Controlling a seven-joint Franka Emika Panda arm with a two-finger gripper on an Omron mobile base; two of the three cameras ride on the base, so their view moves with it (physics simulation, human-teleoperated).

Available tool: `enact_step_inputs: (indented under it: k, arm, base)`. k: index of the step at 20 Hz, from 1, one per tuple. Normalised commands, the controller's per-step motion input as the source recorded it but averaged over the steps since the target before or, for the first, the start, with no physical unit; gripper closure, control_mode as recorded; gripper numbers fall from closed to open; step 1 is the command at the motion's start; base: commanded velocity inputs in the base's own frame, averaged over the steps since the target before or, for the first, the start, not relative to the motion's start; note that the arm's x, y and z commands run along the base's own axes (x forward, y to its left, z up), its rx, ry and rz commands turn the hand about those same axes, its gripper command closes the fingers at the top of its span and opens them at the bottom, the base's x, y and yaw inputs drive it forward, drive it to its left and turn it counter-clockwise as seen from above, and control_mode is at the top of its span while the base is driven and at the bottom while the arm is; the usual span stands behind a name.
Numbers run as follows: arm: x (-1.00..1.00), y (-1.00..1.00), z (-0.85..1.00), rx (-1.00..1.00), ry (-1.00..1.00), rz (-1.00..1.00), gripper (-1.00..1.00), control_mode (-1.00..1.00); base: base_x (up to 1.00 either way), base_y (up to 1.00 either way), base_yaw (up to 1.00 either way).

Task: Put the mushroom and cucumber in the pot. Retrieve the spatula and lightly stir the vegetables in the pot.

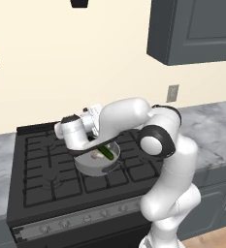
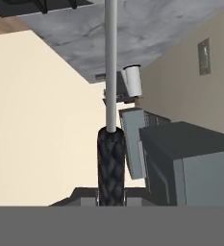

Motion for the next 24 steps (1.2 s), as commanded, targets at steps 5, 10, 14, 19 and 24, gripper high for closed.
enact_step_inputs:
  k: [5, 10, 14, 19, 24]
  arm:
    - [-0.22, 0.13, 0.00, 0.00, 0.00, 0.04, 1.00, -1.00]
    - [-0.36, 0.19, -0.04, 0.00, 0.00, 0.06, 1.00, -1.00]
    - [-0.32, 0.05, 0.05, 0.00, -0.02, 0.09, 1.00, -1.00]
    - [0.14, -0.06, 0.32, 0.03, -0.06, 0.05, 1.00, -1.00]
    - [0.00, 0.00, 0.59, 0.13, -0.05, 0.07, 1.00, -1.00]
  base:
    - [0.00, 0.00, 0.00]
    - [0.00, 0.00, 0.00]
    - [0.00, 0.00, 0.00]
    - [0.00, 0.00, 0.00]
    - [0.00, 0.00, 0.00]
